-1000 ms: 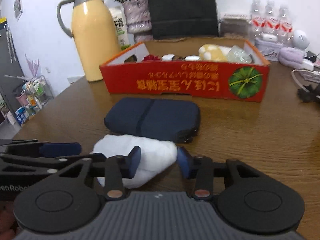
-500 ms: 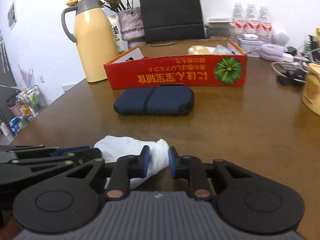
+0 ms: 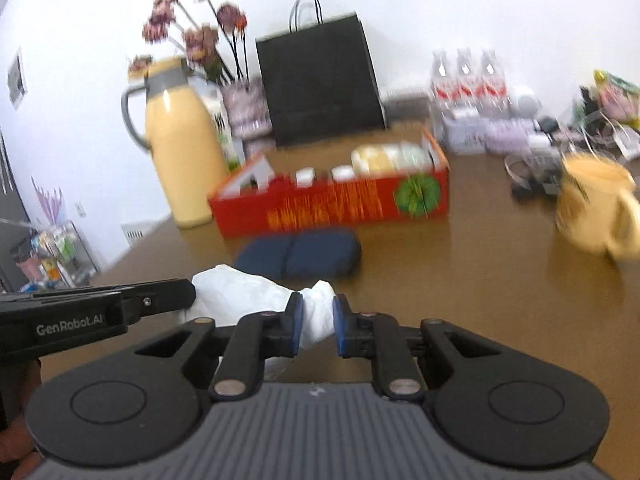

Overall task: Organize objects
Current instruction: 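Carry the white cloth into the cardboard box and open the right tool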

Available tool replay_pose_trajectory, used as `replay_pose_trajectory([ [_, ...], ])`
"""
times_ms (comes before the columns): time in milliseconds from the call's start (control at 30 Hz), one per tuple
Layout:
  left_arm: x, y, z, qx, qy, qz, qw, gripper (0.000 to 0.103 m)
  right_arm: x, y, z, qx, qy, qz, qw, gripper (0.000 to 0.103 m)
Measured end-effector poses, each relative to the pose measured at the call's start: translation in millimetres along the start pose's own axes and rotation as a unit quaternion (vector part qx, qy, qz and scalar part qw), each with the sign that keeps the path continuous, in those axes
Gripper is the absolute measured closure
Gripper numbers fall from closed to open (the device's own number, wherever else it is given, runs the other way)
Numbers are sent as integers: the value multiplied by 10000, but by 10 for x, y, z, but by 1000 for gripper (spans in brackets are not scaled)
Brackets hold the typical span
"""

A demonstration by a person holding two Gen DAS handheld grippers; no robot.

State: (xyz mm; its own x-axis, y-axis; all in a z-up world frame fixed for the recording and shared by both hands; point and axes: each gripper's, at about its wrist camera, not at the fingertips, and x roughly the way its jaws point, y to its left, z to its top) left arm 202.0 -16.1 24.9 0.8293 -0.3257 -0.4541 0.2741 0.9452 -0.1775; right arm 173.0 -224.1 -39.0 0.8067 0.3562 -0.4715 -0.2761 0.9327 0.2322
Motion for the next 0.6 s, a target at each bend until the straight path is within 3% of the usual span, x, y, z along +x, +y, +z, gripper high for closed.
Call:
replay_pose_trajectory([
  [133,463,329,748,-191,-87,-9,9998,101,363,-52,717,60,-450,283,9986,87],
  [267,1121,745,1294,-468,340,208,9981,101,1096,-180,1379,379,-201,549,9976,87],
  [367,1579,945,1370,-297,787,596,9947,102,1803,-235,1651,608,438,582,9955,87],
  [500,1971,1024,1167,196,1435,907,9853,99,2520,-156,1619,535,1265,388,9898,86],
  [600,2030,1090,1063,215,1611,1002,9816,84,2709,-124,1439,455,1556,252,9865,78],
])
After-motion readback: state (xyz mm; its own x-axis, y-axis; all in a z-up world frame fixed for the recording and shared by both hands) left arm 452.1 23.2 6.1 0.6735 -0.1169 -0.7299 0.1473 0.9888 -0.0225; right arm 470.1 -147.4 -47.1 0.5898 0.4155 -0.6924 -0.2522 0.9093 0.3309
